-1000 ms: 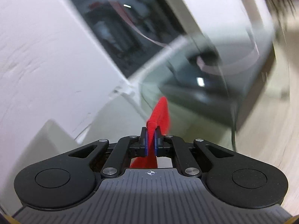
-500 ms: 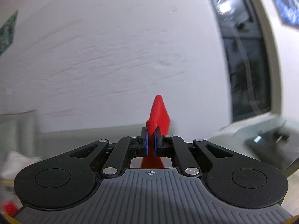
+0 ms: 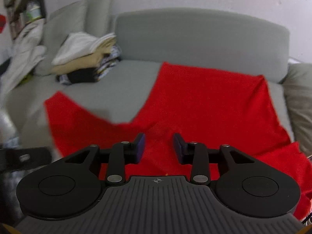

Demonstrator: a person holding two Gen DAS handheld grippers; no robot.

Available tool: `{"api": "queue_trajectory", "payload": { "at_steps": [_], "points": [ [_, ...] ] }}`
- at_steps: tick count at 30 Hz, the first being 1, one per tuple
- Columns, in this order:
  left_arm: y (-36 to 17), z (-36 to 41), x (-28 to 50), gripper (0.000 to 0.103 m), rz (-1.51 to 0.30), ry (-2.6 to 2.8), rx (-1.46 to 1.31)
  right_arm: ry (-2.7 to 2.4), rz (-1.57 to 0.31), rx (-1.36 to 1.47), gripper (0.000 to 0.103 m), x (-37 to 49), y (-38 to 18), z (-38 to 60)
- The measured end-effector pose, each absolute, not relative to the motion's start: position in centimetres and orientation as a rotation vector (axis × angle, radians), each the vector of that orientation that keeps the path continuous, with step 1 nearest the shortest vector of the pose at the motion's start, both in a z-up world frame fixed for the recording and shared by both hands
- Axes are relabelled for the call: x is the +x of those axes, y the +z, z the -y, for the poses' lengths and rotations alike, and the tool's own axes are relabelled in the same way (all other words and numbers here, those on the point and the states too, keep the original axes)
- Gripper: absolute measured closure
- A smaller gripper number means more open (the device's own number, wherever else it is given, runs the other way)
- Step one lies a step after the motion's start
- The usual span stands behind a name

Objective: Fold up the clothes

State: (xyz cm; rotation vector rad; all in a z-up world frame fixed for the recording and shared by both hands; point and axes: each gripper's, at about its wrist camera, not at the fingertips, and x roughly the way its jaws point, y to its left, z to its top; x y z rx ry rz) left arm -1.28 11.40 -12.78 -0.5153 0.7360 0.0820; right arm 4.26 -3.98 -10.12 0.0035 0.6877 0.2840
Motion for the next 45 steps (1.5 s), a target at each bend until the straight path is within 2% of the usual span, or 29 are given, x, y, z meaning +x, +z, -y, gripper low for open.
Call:
{"api": "queue_trajectory", "payload": {
  "at_steps": [2, 8, 12, 17, 25, 29, 38, 39, 40, 41, 45],
  "points": [
    [-12.6, -10.9, -1.3, 0.048, -0.743, 0.067, -0.501, 0.300, -0.688, 0.011, 0.047, 3.2, -8.5, 6.0],
    [-14.0, -9.3, -0.9, 0.048, -0.791, 0.022, -0.478, 0.256, -0.758, 0.224, 0.043, 0.0, -6.3, 15.1],
    [-14.9, -8.6, 0.2, 0.048, -0.830, 0.008, -0.513, 0.161, -0.780, 0.446, 0.043, -2.2, -9.6, 20.7],
    [-16.3, -9.4, 3.5, 0.050, -0.851, -0.004, -0.691, 0.076, -0.798, 0.661, 0.044, -3.7, -13.7, 24.3],
    [-20.8, -9.2, 9.0, 0.065, -0.935, 0.043, -0.940, 0.110, -0.779, 0.676, 0.044, -3.1, -14.0, 25.1],
    [-22.6, -9.7, 9.6, 0.073, -0.913, 0.100, -1.003, 0.112, -0.772, 0.704, 0.044, -2.9, -14.0, 25.7],
    [-23.4, -9.3, 10.8, 0.070, -0.884, 0.137, -0.959, 0.096, -0.775, 0.716, 0.044, -2.7, -14.4, 26.1],
    [-23.3, -9.1, 11.0, 0.073, -0.885, 0.136, -0.936, 0.095, -0.776, 0.715, 0.044, -2.7, -14.4, 26.1],
    [-22.9, -8.8, 11.1, 0.090, -0.890, 0.137, -0.896, 0.093, -0.778, 0.717, 0.044, -2.8, -14.4, 26.1],
    [-22.5, -8.6, 11.3, 0.102, -0.893, 0.134, -0.851, 0.092, -0.778, 0.716, 0.044, -2.8, -14.4, 26.1],
    [-18.2, -7.2, 9.4, 0.102, -0.733, 0.050, -0.630, 0.090, -0.768, 0.705, 0.044, -3.4, -13.9, 26.3]
  ]
}}
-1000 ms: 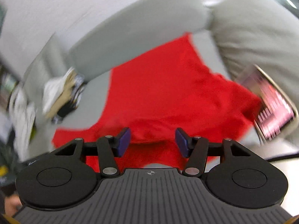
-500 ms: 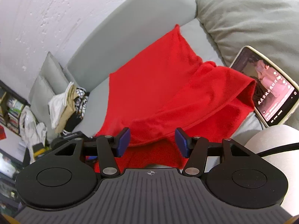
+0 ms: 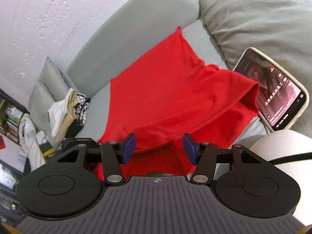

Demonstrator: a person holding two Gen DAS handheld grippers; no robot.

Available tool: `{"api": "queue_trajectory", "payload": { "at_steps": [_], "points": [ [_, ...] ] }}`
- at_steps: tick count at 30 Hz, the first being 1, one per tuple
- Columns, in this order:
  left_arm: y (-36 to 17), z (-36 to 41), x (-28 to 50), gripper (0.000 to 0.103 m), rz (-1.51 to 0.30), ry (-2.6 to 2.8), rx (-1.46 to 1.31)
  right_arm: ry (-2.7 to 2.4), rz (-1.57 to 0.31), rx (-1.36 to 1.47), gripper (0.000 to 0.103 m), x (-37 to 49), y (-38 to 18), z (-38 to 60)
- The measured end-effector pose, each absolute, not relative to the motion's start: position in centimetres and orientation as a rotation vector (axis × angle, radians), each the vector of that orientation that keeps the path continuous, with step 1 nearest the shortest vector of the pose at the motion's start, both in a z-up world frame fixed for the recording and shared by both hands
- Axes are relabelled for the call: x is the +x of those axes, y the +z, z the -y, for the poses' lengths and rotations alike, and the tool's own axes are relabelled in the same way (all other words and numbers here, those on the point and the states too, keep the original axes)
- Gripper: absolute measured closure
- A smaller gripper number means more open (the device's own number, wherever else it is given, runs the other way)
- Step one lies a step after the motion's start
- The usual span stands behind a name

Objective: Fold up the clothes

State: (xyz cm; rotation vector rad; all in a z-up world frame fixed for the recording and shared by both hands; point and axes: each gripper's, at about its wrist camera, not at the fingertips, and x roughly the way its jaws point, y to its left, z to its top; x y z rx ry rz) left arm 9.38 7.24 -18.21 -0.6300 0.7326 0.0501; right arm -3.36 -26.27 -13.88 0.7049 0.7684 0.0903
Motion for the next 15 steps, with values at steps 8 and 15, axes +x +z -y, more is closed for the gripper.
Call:
{"api": "queue_trajectory", "payload": {
  "at_steps": [8, 15],
  "points": [
    [-13.7, -8.4, -0.2, 0.102, -0.380, 0.111, -0.463, 0.027, -0.784, 0.693, 0.044, -3.8, -13.9, 27.0],
    [-18.3, -11.9, 0.1, 0.102, -0.609, 0.208, -0.639, -0.049, -0.868, 0.689, 0.044, -3.2, -15.2, 27.2]
  ]
}}
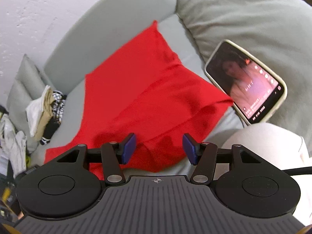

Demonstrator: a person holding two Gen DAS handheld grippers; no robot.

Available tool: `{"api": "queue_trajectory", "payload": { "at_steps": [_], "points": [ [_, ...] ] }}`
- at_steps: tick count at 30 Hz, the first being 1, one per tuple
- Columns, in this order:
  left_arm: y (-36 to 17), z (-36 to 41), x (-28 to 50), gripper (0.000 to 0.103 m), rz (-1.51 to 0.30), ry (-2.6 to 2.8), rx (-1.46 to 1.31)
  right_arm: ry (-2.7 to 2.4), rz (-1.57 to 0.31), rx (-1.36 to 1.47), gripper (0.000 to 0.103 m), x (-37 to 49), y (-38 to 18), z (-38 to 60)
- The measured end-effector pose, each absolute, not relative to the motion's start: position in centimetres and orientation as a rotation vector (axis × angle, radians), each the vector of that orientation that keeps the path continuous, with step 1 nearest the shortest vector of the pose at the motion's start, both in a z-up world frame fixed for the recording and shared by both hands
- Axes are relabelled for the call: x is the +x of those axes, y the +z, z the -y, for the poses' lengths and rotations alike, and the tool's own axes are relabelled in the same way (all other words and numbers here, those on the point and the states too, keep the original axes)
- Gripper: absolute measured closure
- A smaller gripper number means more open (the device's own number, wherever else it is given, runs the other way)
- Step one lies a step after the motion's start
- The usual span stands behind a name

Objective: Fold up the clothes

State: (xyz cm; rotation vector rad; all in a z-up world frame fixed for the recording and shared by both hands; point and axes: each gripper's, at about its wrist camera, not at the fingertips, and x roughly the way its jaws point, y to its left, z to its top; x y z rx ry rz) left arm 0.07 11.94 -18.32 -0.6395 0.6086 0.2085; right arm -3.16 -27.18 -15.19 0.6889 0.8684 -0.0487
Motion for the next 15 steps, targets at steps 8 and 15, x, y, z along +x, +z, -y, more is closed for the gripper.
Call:
{"api": "queue_trajectory", "payload": {
  "at_steps": [8, 15],
  "points": [
    [-17.1, -11.4, 1.5, 0.102, -0.640, 0.190, -0.562, -0.174, -0.748, 0.741, 0.067, -4.6, -15.0, 30.8],
    [-19.0, -11.8, 4.6, 0.100, -0.754, 0.201, -0.499, -0.218, -0.814, 0.872, 0.059, -3.6, -16.9, 34.7]
  ]
}}
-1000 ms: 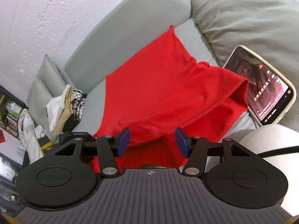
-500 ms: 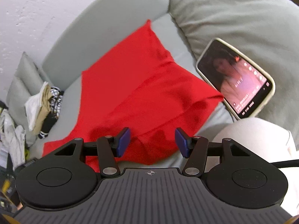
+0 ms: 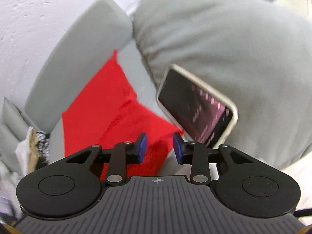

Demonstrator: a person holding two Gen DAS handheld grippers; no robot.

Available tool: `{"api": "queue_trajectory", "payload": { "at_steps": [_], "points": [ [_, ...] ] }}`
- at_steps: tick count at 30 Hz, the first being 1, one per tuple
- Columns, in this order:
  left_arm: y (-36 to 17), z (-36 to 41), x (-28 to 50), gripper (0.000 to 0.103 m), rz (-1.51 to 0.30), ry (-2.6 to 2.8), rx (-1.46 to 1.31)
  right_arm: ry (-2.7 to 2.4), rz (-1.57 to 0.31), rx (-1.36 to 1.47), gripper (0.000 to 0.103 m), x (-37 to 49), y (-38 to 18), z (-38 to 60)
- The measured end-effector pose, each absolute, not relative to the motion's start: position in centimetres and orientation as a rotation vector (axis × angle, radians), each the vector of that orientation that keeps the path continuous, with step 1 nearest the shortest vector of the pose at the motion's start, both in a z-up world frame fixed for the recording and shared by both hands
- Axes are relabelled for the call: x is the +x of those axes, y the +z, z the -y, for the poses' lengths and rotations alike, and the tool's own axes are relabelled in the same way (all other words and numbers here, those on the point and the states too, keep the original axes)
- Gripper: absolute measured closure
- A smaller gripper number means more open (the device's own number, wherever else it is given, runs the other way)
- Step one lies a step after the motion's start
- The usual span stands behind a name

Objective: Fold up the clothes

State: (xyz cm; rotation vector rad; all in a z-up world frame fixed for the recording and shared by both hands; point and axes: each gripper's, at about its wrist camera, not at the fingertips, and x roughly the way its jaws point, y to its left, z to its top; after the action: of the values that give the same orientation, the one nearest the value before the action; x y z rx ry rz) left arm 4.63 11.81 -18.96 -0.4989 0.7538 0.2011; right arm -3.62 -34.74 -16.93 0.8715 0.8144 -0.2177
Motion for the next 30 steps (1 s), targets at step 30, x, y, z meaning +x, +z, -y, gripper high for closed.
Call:
{"api": "queue_trajectory", "payload": {
  "at_steps": [30],
  "points": [
    [-19.4, -11.7, 4.8, 0.093, -0.799, 0.214, -0.483, -0.484, -0.850, 0.678, 0.046, 0.0, -18.1, 32.9]
  ]
}}
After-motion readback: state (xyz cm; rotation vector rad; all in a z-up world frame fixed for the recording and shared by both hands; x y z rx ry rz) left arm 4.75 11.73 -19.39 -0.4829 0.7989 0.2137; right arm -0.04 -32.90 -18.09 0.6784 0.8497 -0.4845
